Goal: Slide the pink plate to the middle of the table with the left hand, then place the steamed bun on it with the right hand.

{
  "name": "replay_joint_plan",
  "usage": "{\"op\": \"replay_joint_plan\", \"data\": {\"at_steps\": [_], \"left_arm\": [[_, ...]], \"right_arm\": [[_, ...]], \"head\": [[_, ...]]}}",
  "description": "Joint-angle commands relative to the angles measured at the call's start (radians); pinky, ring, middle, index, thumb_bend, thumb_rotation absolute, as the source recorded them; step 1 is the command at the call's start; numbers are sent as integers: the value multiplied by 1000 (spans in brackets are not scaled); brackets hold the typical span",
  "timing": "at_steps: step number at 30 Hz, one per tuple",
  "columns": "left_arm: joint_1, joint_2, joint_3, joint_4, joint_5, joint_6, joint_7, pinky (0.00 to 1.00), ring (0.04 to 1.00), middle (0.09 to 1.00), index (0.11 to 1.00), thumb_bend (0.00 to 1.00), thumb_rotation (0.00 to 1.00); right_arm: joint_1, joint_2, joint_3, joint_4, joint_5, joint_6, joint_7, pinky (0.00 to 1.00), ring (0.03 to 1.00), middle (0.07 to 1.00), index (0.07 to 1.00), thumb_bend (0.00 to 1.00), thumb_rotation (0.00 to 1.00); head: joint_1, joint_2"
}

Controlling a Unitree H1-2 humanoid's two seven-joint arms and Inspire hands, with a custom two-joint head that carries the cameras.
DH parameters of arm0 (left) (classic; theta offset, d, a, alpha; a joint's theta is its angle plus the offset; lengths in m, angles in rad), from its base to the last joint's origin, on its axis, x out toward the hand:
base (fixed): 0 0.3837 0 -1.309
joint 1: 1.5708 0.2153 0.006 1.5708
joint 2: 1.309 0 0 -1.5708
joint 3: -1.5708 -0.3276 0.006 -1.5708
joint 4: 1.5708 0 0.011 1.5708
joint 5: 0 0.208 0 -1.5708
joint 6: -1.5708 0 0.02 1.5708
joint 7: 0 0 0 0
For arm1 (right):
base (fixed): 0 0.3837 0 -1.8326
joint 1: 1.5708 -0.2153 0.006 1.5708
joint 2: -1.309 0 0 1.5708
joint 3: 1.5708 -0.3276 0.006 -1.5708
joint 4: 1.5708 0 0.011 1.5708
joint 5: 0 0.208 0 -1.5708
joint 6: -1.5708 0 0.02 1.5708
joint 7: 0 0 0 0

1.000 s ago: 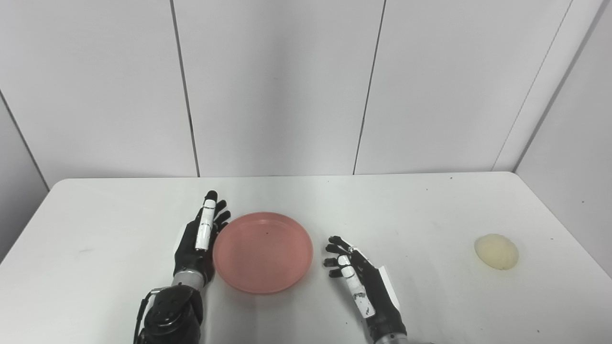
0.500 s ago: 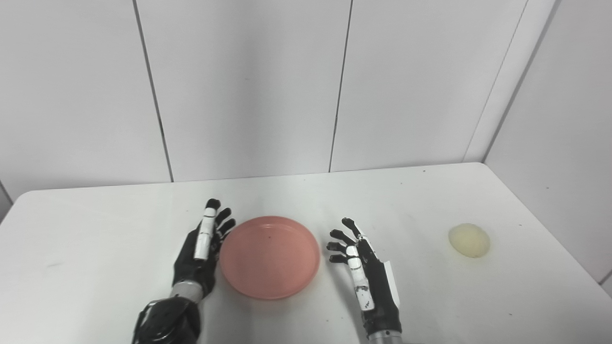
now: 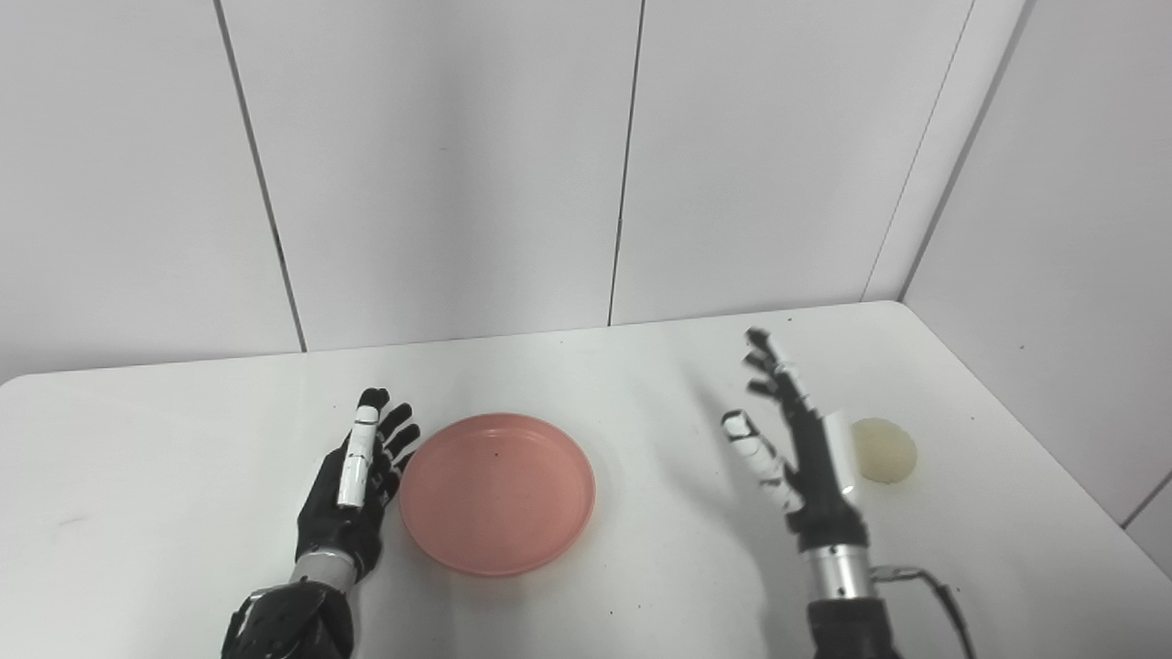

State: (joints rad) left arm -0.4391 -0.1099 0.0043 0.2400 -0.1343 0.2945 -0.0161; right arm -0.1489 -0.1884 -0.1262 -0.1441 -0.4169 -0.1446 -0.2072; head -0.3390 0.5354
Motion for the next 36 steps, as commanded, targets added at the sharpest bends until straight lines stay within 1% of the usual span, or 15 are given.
{"op": "replay_joint_plan", "data": {"at_steps": [1, 2, 5, 7, 8, 10, 14, 16, 19, 23, 25, 27, 30, 32, 36], "left_arm": [[-24, 2, -5, -6, 0, -5, -12, 899, 906, 922, 939, 608, 899], [-24, 2, -5, -4, 0, -6, -13, 899, 905, 923, 939, 606, 900], [-23, 4, -7, -2, 3, -6, -14, 896, 903, 923, 937, 605, 899], [-22, 5, -8, -1, 5, -6, -15, 889, 903, 925, 940, 605, 901], [-21, 5, -8, -1, 6, -5, -16, 882, 900, 921, 936, 607, 899], [-20, 6, -9, -1, 6, -3, -17, 882, 899, 920, 935, 605, 897], [-17, 9, -7, 5, 2, -8, -25, 893, 901, 923, 941, 590, 903], [-16, 8, -4, 4, 0, -6, -26, 887, 900, 921, 935, 591, 895], [-16, 6, -2, 2, -2, -2, -26, 885, 899, 920, 935, 595, 889], [-16, 7, -2, 11, -3, -7, -30, 886, 899, 921, 943, 590, 892], [-16, 7, -1, 15, -4, -9, -32, 889, 900, 921, 944, 593, 893], [-14, 7, -2, 11, -1, -7, -33, 883, 897, 919, 941, 595, 891], [-10, 8, -5, 4, 0, -2, -36, 873, 890, 915, 938, 592, 891], [-8, 10, -7, 0, 2, 2, -38, 863, 889, 917, 944, 591, 894], [-6, 8, -6, -2, 0, 4, -39, 855, 892, 921, 951, 586, 893]], "right_arm": [[-21, -42, -10, -42, -76, 63, 13, 869, 924, 941, 925, 857, 1000], [-22, -62, -12, -42, -124, 84, 8, 871, 930, 938, 914, 858, 1000], [-23, -120, -9, -28, -272, 128, -17, 832, 910, 911, 880, 853, 995], [-22, -154, -9, -15, -329, 156, -12, 894, 920, 902, 861, 847, 923], [-23, -169, -11, -9, -350, 176, -1, 941, 928, 903, 845, 833, 873], [-24, -193, -11, -4, -377, 228, 30, 961, 932, 905, 840, 831, 860], [-35, -217, -4, -12, -426, 328, 81, 951, 914, 889, 833, 837, 827], [-41, -226, -2, -9, -454, 381, 105, 942, 895, 878, 827, 835, 780], [-45, -232, -3, 4, -480, 433, 119, 968, 879, 861, 818, 851, 736], [-51, -238, -3, 48, -508, 480, 100, 985, 867, 847, 800, 851, 696], [-56, -237, -6, 76, -516, 499, 91, 991, 870, 855, 801, 858, 708], [-63, -236, -9, 112, -512, 513, 75, 978, 867, 858, 801, 860, 710], [-79, -232, -16, 182, -500, 538, 42, 895, 839, 843, 796, 875, 723], [-86, -231, -14, 207, -498, 556, 25, 843, 820, 828, 791, 879, 717], [-102, -221, -19, 246, -488, 601, 3, 831, 812, 824, 794, 873, 702]], "head": [[1, -2], [1, -2], [2, -7], [2, -7], [-1, -9], [-1, -9], [-5, -9], [-5, -8], [-4, -9], [1, -8], [3, -7], [3, -6], [3, -5], [3, -4], [2, -2]]}}
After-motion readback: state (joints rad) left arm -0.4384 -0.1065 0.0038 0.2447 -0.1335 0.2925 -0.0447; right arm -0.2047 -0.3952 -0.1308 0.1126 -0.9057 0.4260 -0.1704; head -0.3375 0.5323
